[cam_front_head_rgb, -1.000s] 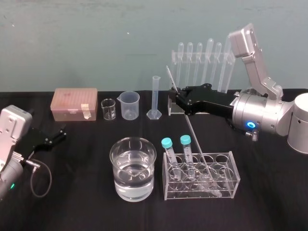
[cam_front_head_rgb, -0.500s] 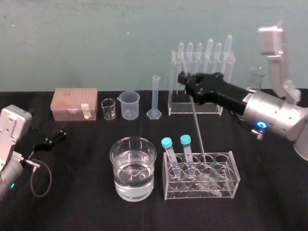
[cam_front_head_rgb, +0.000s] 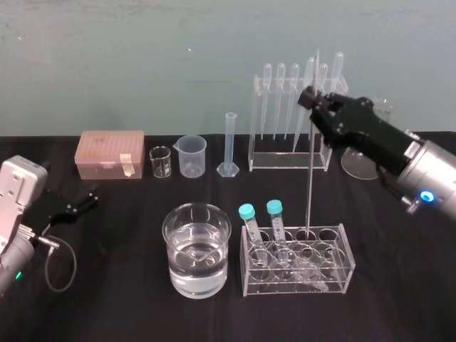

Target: Hold the thermometer with one hand and immerse one end into the beaker, then reinsert it into the test tube rack.

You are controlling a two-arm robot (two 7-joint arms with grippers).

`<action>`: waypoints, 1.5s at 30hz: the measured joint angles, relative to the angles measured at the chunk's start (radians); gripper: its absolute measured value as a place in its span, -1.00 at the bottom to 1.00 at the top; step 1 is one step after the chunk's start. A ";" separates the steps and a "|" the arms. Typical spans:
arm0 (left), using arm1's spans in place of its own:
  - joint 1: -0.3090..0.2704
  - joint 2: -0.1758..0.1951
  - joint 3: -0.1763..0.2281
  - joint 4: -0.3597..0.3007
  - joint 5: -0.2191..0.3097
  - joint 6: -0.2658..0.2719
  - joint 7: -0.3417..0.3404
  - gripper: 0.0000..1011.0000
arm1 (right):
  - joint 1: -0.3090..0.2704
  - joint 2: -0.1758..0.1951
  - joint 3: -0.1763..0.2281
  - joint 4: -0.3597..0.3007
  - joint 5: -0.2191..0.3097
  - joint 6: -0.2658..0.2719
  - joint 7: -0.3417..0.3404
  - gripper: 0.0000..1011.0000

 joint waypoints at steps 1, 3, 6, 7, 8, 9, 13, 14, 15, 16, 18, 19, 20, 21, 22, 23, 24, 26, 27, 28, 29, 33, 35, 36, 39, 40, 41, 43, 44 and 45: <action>0.000 0.000 0.000 0.000 0.000 0.000 0.000 0.99 | 0.000 0.000 0.005 -0.003 0.006 0.000 0.003 -0.89; 0.000 0.000 0.000 0.000 0.000 0.000 0.000 0.99 | 0.004 0.000 0.017 -0.013 0.031 0.004 0.012 -0.89; 0.000 0.000 0.000 0.000 0.000 0.000 0.000 0.99 | 0.021 0.000 0.027 -0.020 0.059 0.021 0.022 -0.89; 0.000 0.000 0.000 0.000 0.000 0.000 0.000 0.99 | 0.045 0.000 0.032 -0.025 0.082 0.040 0.027 -0.89; 0.000 0.000 0.000 0.000 0.000 0.000 0.000 0.99 | 0.055 0.001 0.032 -0.025 0.089 0.049 0.028 -0.89; 0.000 0.000 0.000 0.000 0.000 0.000 0.000 0.99 | 0.069 0.001 0.033 -0.026 0.099 0.059 0.029 -0.89; 0.000 0.000 0.000 0.000 0.000 0.000 0.000 0.99 | 0.147 0.002 0.028 -0.019 0.126 0.100 0.033 -0.89; 0.000 0.000 0.000 0.000 0.000 0.000 0.000 0.99 | 0.181 0.001 0.019 -0.010 0.128 0.114 0.036 -0.89; 0.000 0.000 0.000 0.000 0.000 0.000 0.000 0.99 | 0.213 -0.001 0.007 0.002 0.128 0.123 0.039 -0.89; 0.000 0.000 0.000 0.000 0.000 0.000 0.000 0.99 | 0.213 -0.001 0.007 0.002 0.128 0.123 0.039 -0.89; 0.000 0.000 0.000 0.000 0.000 0.000 0.000 0.99 | 0.259 -0.009 -0.017 0.021 0.124 0.136 0.047 -0.89; 0.000 0.000 0.000 0.000 0.000 0.000 0.000 0.99 | 0.273 -0.013 -0.028 0.028 0.123 0.140 0.050 -0.89; 0.000 0.000 0.000 0.000 0.000 0.000 0.000 0.99 | 0.298 -0.023 -0.048 0.041 0.120 0.147 0.060 -0.89; 0.000 0.000 0.000 0.000 0.000 0.000 0.000 0.99 | 0.309 -0.028 -0.059 0.048 0.119 0.150 0.065 -0.89; 0.000 0.000 0.000 0.000 0.000 0.000 0.000 0.99 | 0.328 -0.041 -0.080 0.057 0.118 0.154 0.078 -0.89; 0.000 0.000 0.000 0.000 0.000 0.000 0.000 0.99 | 0.339 -0.047 -0.090 0.063 0.118 0.157 0.086 -0.89; 0.000 0.000 0.000 0.000 0.000 0.000 0.000 0.99 | 0.349 -0.055 -0.101 0.068 0.118 0.158 0.093 -0.89; 0.000 0.000 0.000 0.000 0.000 0.000 0.000 0.99 | 0.373 -0.079 -0.131 0.081 0.123 0.161 0.117 -0.89; 0.000 0.000 0.000 0.000 0.000 0.000 0.000 0.99 | 0.381 -0.086 -0.141 0.085 0.126 0.161 0.125 -0.89; 0.000 0.000 0.000 0.000 0.000 0.000 0.000 0.99 | 0.387 -0.095 -0.149 0.088 0.129 0.162 0.133 -0.89; 0.000 0.000 0.000 0.000 0.000 0.000 0.000 0.99 | 0.399 -0.111 -0.167 0.095 0.136 0.163 0.149 -0.89; 0.000 0.000 0.000 0.000 0.000 0.000 0.000 0.99 | 0.421 -0.147 -0.212 0.122 0.150 0.163 0.187 -0.89; 0.000 0.000 0.000 0.000 0.000 0.000 0.000 0.99 | 0.428 -0.158 -0.230 0.136 0.152 0.163 0.200 -0.89; 0.000 0.000 0.000 0.000 0.000 0.000 0.000 0.99 | 0.431 -0.162 -0.238 0.144 0.152 0.163 0.207 -0.89; 0.000 0.000 0.000 0.000 0.000 0.000 0.000 0.99 | 0.437 -0.173 -0.270 0.176 0.148 0.155 0.228 -0.89; 0.000 0.000 0.000 0.000 0.000 0.000 0.000 0.99 | 0.437 -0.176 -0.285 0.191 0.141 0.145 0.238 -0.89; 0.000 0.000 0.000 0.000 0.000 0.000 0.000 0.99 | 0.436 -0.177 -0.294 0.200 0.138 0.138 0.243 -0.89; 0.000 0.000 0.000 0.000 0.000 0.000 0.000 0.99 | 0.430 -0.180 -0.313 0.220 0.129 0.121 0.257 -0.89; 0.000 0.000 0.000 0.000 0.000 0.000 0.000 0.99 | 0.428 -0.182 -0.319 0.227 0.126 0.115 0.261 -0.89; 0.000 0.000 0.000 0.000 0.000 0.000 0.000 0.99 | 0.425 -0.183 -0.325 0.234 0.124 0.107 0.266 -0.89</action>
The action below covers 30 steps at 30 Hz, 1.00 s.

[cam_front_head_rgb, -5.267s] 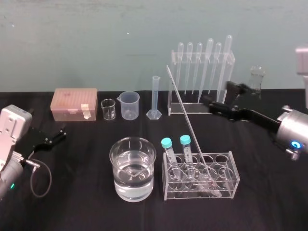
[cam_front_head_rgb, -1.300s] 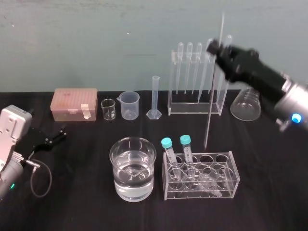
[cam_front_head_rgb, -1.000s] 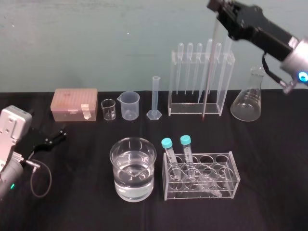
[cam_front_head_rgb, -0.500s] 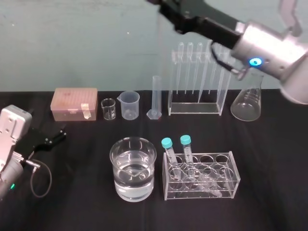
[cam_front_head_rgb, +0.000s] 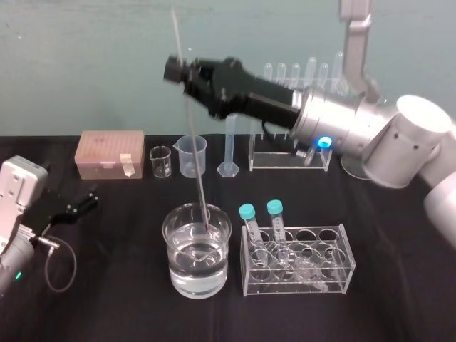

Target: Hold the thermometer with one hand and immerse one end into the beaker, then reinsert it into the test tube rack.

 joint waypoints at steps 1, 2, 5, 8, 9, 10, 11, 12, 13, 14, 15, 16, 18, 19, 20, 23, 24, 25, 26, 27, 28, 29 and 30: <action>0.000 0.000 0.000 0.000 0.000 0.000 0.000 0.99 | -0.006 -0.003 -0.010 0.014 -0.004 -0.016 0.011 -0.89; 0.000 0.000 0.000 0.000 0.000 0.000 0.000 0.99 | -0.010 -0.005 -0.014 0.020 -0.007 -0.027 0.018 -0.89; 0.000 0.000 0.000 0.000 0.000 0.000 0.000 0.99 | -0.021 -0.013 -0.026 0.047 -0.017 -0.064 0.044 -0.89; 0.000 0.000 0.000 0.000 0.000 0.000 0.000 0.99 | -0.031 -0.020 -0.035 0.071 -0.031 -0.103 0.069 -0.89; 0.000 0.000 0.000 0.000 0.000 0.000 0.000 0.99 | -0.033 -0.022 -0.036 0.077 -0.035 -0.112 0.076 -0.89; 0.000 0.000 0.000 0.000 0.000 0.000 0.000 0.99 | -0.036 -0.025 -0.038 0.084 -0.038 -0.119 0.080 -0.89; 0.000 0.000 0.000 0.000 0.000 0.000 0.000 0.99 | -0.040 -0.029 -0.041 0.096 -0.045 -0.133 0.090 -0.89; 0.000 0.000 0.000 0.000 0.000 0.000 0.000 0.99 | -0.042 -0.031 -0.043 0.103 -0.048 -0.138 0.093 -0.89; 0.000 0.000 0.000 0.000 0.000 0.000 0.000 0.99 | -0.046 -0.035 -0.045 0.115 -0.055 -0.148 0.099 -0.89; 0.000 0.000 0.000 0.000 0.000 0.000 0.000 0.99 | -0.048 -0.036 -0.046 0.120 -0.058 -0.152 0.101 -0.89; 0.000 0.000 0.000 0.000 0.000 0.000 0.000 0.99 | -0.050 -0.038 -0.046 0.125 -0.061 -0.154 0.102 -0.89; 0.000 0.000 0.000 0.000 0.000 0.000 0.000 0.99 | -0.054 -0.041 -0.046 0.131 -0.064 -0.157 0.104 -0.89; 0.000 0.000 0.000 0.000 0.000 0.000 0.000 0.99 | -0.058 -0.042 -0.046 0.135 -0.067 -0.157 0.106 -0.89; 0.000 0.000 0.000 0.000 0.000 0.000 0.000 0.99 | -0.060 -0.043 -0.046 0.136 -0.068 -0.157 0.106 -0.89; 0.000 0.000 0.000 0.000 0.000 0.000 0.000 0.99 | -0.063 -0.044 -0.046 0.139 -0.070 -0.157 0.107 -0.89; 0.000 0.000 0.000 0.000 0.000 0.000 0.000 0.99 | -0.067 -0.045 -0.044 0.142 -0.070 -0.156 0.107 -0.89; 0.000 0.000 0.000 0.000 0.000 0.000 0.000 0.99 | -0.069 -0.046 -0.042 0.144 -0.071 -0.154 0.107 -0.89; 0.000 0.000 0.000 0.000 0.000 0.000 0.000 0.99 | -0.070 -0.046 -0.040 0.144 -0.072 -0.153 0.107 -0.89; 0.000 0.000 0.000 0.000 0.000 0.000 0.000 0.99 | -0.071 -0.046 -0.039 0.144 -0.072 -0.153 0.107 -0.89; 0.000 0.000 0.000 0.000 0.000 0.000 0.000 0.99 | -0.072 -0.046 -0.038 0.144 -0.074 -0.152 0.107 -0.89; 0.000 0.000 0.000 0.000 0.000 0.000 0.000 0.99 | -0.073 -0.046 -0.037 0.144 -0.075 -0.152 0.107 -0.89; 0.000 0.000 0.000 0.000 0.000 0.000 0.000 0.99 | -0.073 -0.045 -0.037 0.143 -0.075 -0.151 0.107 -0.89; 0.000 0.000 0.000 0.000 0.000 0.000 0.000 0.99 | -0.074 -0.045 -0.035 0.143 -0.077 -0.150 0.108 -0.89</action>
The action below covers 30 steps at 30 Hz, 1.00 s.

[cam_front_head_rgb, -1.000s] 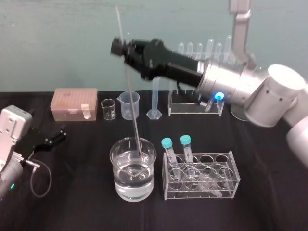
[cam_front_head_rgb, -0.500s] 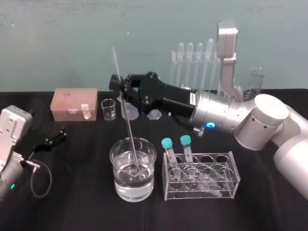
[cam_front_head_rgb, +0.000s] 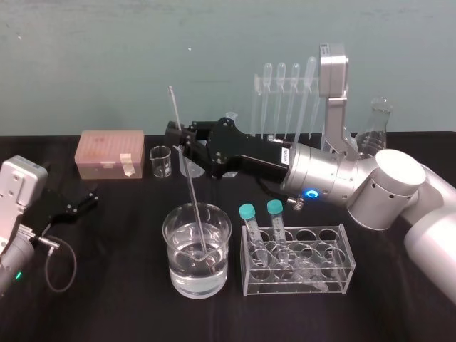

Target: Hold the thermometer with one hand and immerse one end into the beaker, then reinsert it into the test tube rack.

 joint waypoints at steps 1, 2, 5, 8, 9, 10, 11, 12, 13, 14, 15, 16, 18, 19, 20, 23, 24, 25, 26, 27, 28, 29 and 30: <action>0.000 0.000 0.000 0.000 0.000 0.000 0.000 0.99 | 0.000 0.000 0.000 0.000 0.000 0.000 0.000 -0.89; 0.000 0.000 0.000 0.000 0.000 0.000 0.000 0.99 | -0.001 0.000 0.001 0.000 -0.001 0.001 0.000 -0.89; 0.000 0.000 0.000 0.000 0.000 0.000 0.000 0.99 | -0.002 0.001 0.001 -0.001 -0.005 0.003 0.000 -0.89; 0.000 0.000 0.000 0.000 0.000 0.000 0.000 0.99 | -0.003 0.001 0.002 -0.001 -0.009 0.006 -0.001 -0.89; 0.000 0.000 0.000 0.000 0.000 0.000 0.000 0.99 | -0.004 0.001 0.002 -0.001 -0.009 0.007 -0.001 -0.89; 0.000 0.000 0.000 0.000 0.000 0.000 0.000 0.99 | -0.004 0.001 0.003 -0.001 -0.009 0.008 -0.001 -0.89; 0.000 0.000 0.000 0.000 0.000 0.000 0.000 0.99 | -0.005 0.001 0.003 -0.001 -0.009 0.009 -0.001 -0.89; 0.000 0.000 0.000 0.000 0.000 0.000 0.000 0.99 | -0.005 0.001 0.004 -0.001 -0.009 0.010 -0.001 -0.89; 0.000 0.000 0.000 0.000 0.000 0.000 0.000 0.99 | -0.005 0.001 0.004 -0.001 -0.009 0.010 -0.001 -0.89; 0.000 0.000 0.000 0.000 0.000 0.000 0.000 0.99 | -0.005 0.002 0.004 -0.001 -0.010 0.011 -0.001 -0.89; 0.000 0.000 0.000 0.000 0.000 0.000 0.000 0.99 | -0.005 0.002 0.004 -0.001 -0.010 0.012 0.000 -0.89; 0.000 0.000 0.000 0.000 0.000 0.000 0.000 0.99 | -0.005 0.002 0.004 -0.001 -0.010 0.013 0.000 -0.89; 0.000 0.000 0.000 0.000 0.000 0.000 0.000 0.99 | -0.004 0.001 0.005 0.001 -0.010 0.014 0.001 -0.89; 0.000 0.000 0.000 0.000 0.000 0.000 0.000 0.99 | -0.003 0.001 0.005 0.002 -0.011 0.015 0.001 -0.89; 0.000 0.000 0.000 0.000 0.000 0.000 0.000 0.99 | -0.003 0.001 0.005 0.003 -0.011 0.016 0.002 -0.89; 0.000 0.000 0.000 0.000 0.000 0.000 0.000 0.99 | -0.002 -0.001 0.005 0.005 -0.011 0.018 0.003 -0.89; 0.000 0.000 0.000 0.000 0.000 0.000 0.000 0.99 | -0.001 -0.001 0.005 0.005 -0.011 0.018 0.004 -0.89; 0.000 0.000 0.000 0.000 0.000 0.000 0.000 0.99 | -0.001 -0.001 0.005 0.006 -0.011 0.018 0.005 -0.89; 0.000 0.000 0.000 0.000 0.000 0.000 0.000 0.99 | 0.000 -0.002 0.005 0.008 -0.011 0.019 0.006 -0.89; 0.000 0.000 0.000 0.000 0.000 0.000 0.000 0.99 | 0.000 -0.002 0.005 0.009 -0.011 0.019 0.006 -0.89; 0.000 0.000 0.000 0.000 0.000 0.000 0.000 0.99 | 0.001 -0.002 0.005 0.009 -0.010 0.019 0.007 -0.89; 0.000 0.000 0.000 0.000 0.000 0.000 0.000 0.99 | 0.001 -0.003 0.005 0.010 -0.010 0.020 0.008 -0.89; 0.000 0.000 0.000 0.000 0.000 0.000 0.000 0.99 | 0.001 -0.003 0.005 0.010 -0.010 0.020 0.008 -0.89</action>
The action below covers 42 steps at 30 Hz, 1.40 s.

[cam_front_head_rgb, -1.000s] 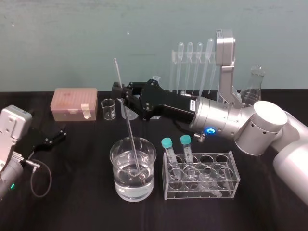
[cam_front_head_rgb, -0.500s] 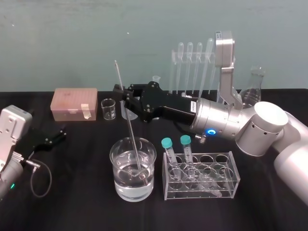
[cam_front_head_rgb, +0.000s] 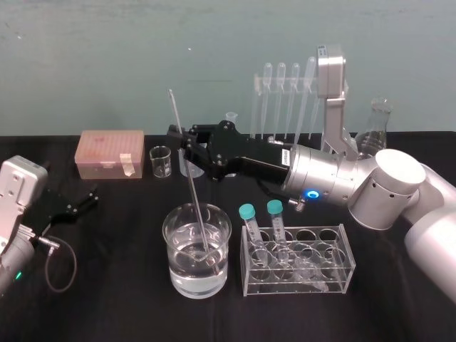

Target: Hold the thermometer with one hand and immerse one end into the beaker, then reinsert it into the test tube rack.

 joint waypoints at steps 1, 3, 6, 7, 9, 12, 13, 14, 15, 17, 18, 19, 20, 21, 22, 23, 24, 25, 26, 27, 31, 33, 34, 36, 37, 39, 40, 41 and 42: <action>0.000 0.000 0.000 0.000 0.000 0.000 0.000 0.99 | 0.000 0.000 0.000 0.001 0.000 0.001 0.000 -0.89; 0.000 0.000 0.000 0.000 0.000 0.000 0.000 0.99 | 0.001 -0.001 0.000 0.001 0.001 0.001 0.001 -0.89; 0.000 0.000 0.000 0.000 0.000 0.000 0.000 0.99 | 0.002 -0.001 0.000 0.004 0.001 0.002 0.002 -0.89; 0.000 0.000 0.000 0.000 0.000 0.000 0.000 0.99 | 0.002 -0.002 0.000 0.004 0.001 0.002 0.003 -0.89; 0.000 0.000 0.000 0.000 0.000 0.000 0.000 0.99 | 0.003 -0.002 -0.001 0.004 0.002 0.002 0.004 -0.89; 0.000 0.000 0.000 0.000 0.000 0.000 0.000 0.99 | 0.005 -0.002 -0.001 0.007 0.002 0.001 0.008 -0.89; 0.000 0.000 0.000 0.000 0.000 0.000 0.000 0.99 | 0.005 -0.002 -0.001 0.007 0.002 0.001 0.008 -0.89; 0.000 0.000 0.000 0.000 0.000 0.000 0.000 0.99 | 0.005 -0.002 -0.001 0.008 0.002 0.001 0.009 -0.89; 0.000 0.000 0.000 0.000 0.000 0.000 0.000 0.99 | 0.005 -0.002 -0.002 0.007 0.002 0.001 0.009 -0.89; 0.000 0.000 0.000 0.000 0.000 0.000 0.000 0.99 | 0.005 -0.002 -0.002 0.008 0.002 0.001 0.010 -0.89; 0.000 0.000 0.000 0.000 0.000 0.000 0.000 0.99 | 0.005 -0.002 -0.002 0.007 0.003 0.001 0.011 -0.89; 0.000 0.000 0.000 0.000 0.000 0.000 0.000 0.99 | 0.005 -0.002 -0.002 0.008 0.003 0.001 0.011 -0.89; 0.000 0.000 0.000 0.000 0.000 0.000 0.000 0.99 | 0.005 -0.002 -0.002 0.008 0.003 0.001 0.011 -0.89; 0.000 0.000 0.000 0.000 0.000 0.000 0.000 0.99 | 0.005 -0.002 -0.003 0.008 0.003 0.001 0.012 -0.89; 0.000 0.000 0.000 0.000 0.000 0.000 0.000 0.99 | 0.005 -0.002 -0.003 0.008 0.003 0.001 0.012 -0.89; 0.000 0.000 0.000 0.000 0.000 0.000 0.000 0.99 | 0.005 -0.002 -0.003 0.008 0.003 0.001 0.012 -0.89; 0.000 0.000 0.000 0.000 0.000 0.000 0.000 0.99 | 0.005 -0.002 -0.003 0.008 0.003 0.001 0.012 -0.89; 0.000 0.000 0.000 0.000 0.000 0.000 0.000 0.99 | 0.005 -0.001 -0.003 0.007 0.003 0.000 0.012 -0.89; 0.000 0.000 0.000 0.000 0.000 0.000 0.000 0.99 | 0.005 -0.001 -0.003 0.007 0.003 0.000 0.012 -0.89; 0.000 0.000 0.000 0.000 0.000 0.000 0.000 0.99 | 0.004 0.000 -0.003 0.006 0.003 0.000 0.012 -0.89; 0.000 0.000 0.000 0.000 0.000 0.000 0.000 0.99 | 0.003 0.002 -0.003 0.002 0.003 -0.001 0.012 -0.89; 0.000 0.000 0.000 0.000 0.000 0.000 0.000 0.99 | 0.002 0.003 -0.003 0.000 0.003 -0.001 0.012 -0.89; 0.000 0.000 0.000 0.000 0.000 0.000 0.000 0.99 | 0.001 0.004 -0.003 -0.001 0.003 -0.001 0.012 -0.89; 0.000 0.000 0.000 0.000 0.000 0.000 0.000 0.99 | 0.001 0.004 -0.003 -0.003 0.003 -0.001 0.011 -0.89; 0.000 0.000 0.000 0.000 0.000 0.000 0.000 0.99 | 0.001 0.005 -0.003 -0.004 0.003 -0.001 0.011 -0.89; 0.000 0.000 0.000 0.000 0.000 0.000 0.000 0.99 | -0.001 0.006 -0.003 -0.007 0.003 -0.001 0.011 -0.89; 0.000 0.000 0.000 0.000 0.000 0.000 0.000 0.99 | -0.001 0.007 -0.003 -0.008 0.003 -0.001 0.011 -0.89; 0.000 0.000 0.000 0.000 0.000 0.000 0.000 0.99 | -0.002 0.007 -0.003 -0.010 0.003 -0.001 0.010 -0.89; 0.000 0.000 0.000 0.000 0.000 0.000 0.000 0.99 | -0.003 0.008 -0.003 -0.011 0.003 0.000 0.010 -0.89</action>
